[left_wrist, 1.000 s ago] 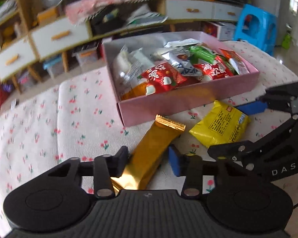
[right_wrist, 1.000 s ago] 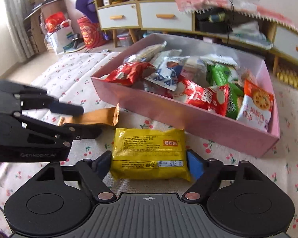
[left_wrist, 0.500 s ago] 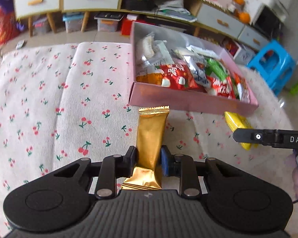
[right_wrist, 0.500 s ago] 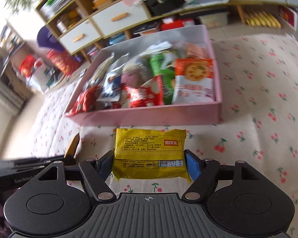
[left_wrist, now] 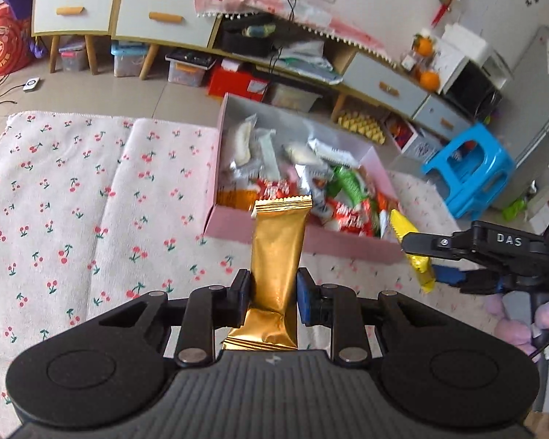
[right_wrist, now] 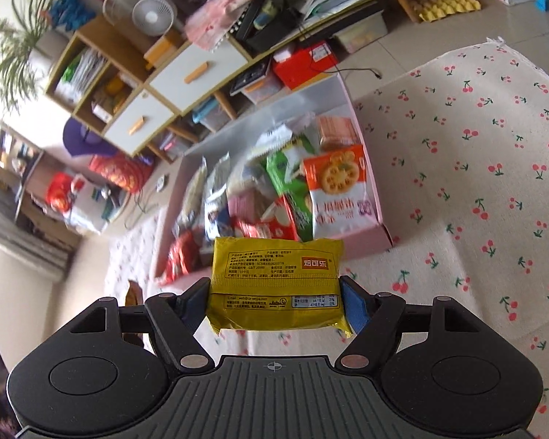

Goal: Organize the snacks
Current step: 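Carry the gold bar and yellow chip bag into the pink box and open both grippers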

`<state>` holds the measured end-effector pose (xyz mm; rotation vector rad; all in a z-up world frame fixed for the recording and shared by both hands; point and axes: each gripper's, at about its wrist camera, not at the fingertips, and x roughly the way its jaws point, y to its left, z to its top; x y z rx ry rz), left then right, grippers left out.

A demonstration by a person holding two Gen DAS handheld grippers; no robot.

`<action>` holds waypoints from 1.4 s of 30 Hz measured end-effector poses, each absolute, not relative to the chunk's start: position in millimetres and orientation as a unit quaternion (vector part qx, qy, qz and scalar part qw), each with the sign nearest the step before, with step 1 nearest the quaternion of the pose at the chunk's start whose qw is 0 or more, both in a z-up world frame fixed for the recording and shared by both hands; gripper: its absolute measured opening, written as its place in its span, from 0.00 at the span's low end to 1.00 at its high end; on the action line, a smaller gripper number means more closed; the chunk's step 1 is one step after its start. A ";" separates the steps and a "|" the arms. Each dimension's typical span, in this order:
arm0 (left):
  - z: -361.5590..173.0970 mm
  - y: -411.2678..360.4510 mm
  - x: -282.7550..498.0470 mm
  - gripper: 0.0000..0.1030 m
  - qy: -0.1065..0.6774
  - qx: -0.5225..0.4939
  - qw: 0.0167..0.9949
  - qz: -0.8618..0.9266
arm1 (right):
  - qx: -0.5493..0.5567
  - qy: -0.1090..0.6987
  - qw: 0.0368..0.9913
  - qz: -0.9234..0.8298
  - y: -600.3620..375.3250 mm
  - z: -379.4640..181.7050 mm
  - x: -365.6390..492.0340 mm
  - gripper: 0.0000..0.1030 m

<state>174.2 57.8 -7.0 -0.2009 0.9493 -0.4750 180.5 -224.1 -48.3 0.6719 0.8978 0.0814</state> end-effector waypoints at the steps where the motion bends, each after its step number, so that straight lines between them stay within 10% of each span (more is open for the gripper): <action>1: -6.6 56.5 177.6 0.23 0.452 -0.102 0.858 -0.222 | 0.327 0.423 0.844 0.036 -225.7 -47.8 183.4 0.72; 25: -14.6 0.1 263.0 0.24 0.427 -0.087 0.881 -0.185 | 0.413 0.350 0.840 0.036 -235.1 -60.7 252.6 0.76; 34: -9.9 -6.9 248.5 0.61 0.416 -0.040 0.890 -0.179 | 0.407 0.346 0.845 0.021 -242.9 -50.2 243.7 0.88; 42: 4.2 -3.9 218.2 0.71 0.415 -0.006 0.895 -0.163 | 0.371 0.353 0.859 0.011 -235.7 -25.4 220.0 0.89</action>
